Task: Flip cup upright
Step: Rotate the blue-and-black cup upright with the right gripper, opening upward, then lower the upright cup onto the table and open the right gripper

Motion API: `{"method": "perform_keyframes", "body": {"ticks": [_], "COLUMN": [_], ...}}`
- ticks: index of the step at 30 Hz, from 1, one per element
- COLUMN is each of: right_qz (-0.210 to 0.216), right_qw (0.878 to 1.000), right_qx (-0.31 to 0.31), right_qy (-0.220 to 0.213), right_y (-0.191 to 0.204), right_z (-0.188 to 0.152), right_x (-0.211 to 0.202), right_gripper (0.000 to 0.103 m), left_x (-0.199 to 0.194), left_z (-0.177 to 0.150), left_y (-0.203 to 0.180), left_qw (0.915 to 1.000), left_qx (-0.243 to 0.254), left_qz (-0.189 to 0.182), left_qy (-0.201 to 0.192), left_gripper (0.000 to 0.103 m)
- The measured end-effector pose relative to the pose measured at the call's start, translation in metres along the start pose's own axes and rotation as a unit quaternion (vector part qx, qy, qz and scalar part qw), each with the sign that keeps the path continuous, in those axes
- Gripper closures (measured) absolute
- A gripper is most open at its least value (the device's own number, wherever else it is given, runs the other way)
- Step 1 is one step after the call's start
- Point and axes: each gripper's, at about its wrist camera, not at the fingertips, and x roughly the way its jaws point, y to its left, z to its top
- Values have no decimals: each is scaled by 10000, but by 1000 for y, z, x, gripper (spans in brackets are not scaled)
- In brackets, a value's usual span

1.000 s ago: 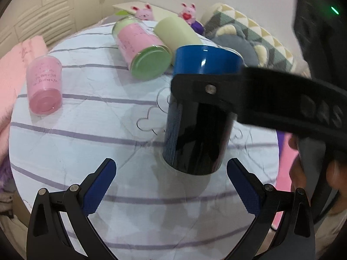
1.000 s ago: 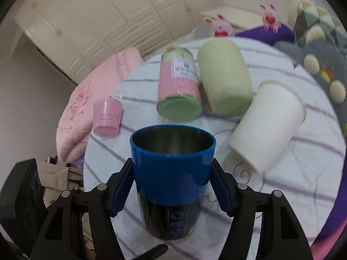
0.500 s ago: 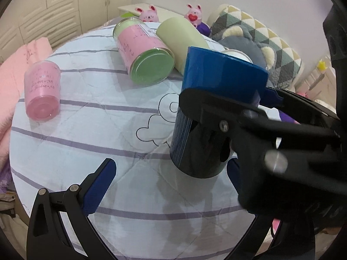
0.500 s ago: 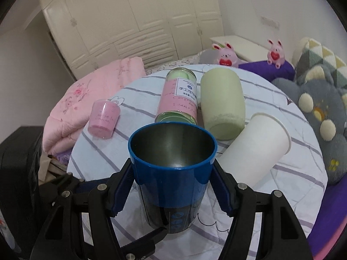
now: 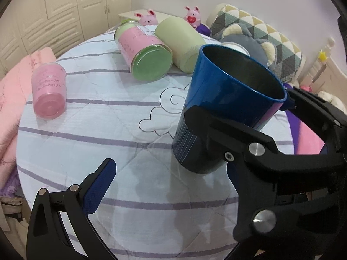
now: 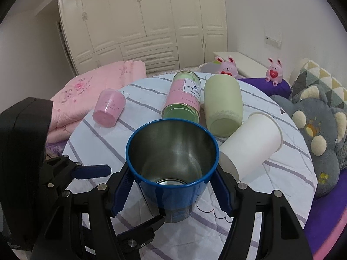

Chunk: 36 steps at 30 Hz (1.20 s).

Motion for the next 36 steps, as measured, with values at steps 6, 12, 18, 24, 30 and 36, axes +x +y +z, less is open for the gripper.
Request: {"method": "perform_keyframes", "body": {"ticks": [6,12,18,24,30,36], "right_qz": [-59,-126,-146,-249,-298,-323], "right_qw": [10000,9999,9999,9997,9995,9994], "right_qx": [-47,-30,-25,-78,-86,-32], "right_qy": [-23,-36,17,-32,-65,-81], "right_y": [6,7,9,11,13,12], "right_z": [-7,-9,-10,-9,-9,-7], "right_x": [-4,-6,-10,-17,-27,-38], "right_gripper": [35,34,22,22,22,22], "left_x": [-3,-8,-15,-21,-28,-40], "left_z": [-4,-9,-12,-12,-12,-11], "left_y": [-4,-5,-9,-10,-13,-17], "left_qw": [10000,9999,9995,9995,9991,9985], "left_qx": [67,65,129,150,195,230], "left_qz": [65,145,239,184,177,197], "left_qy": [-3,-43,-161,-232,-328,-449], "left_gripper": [0,0,0,0,0,0]}}
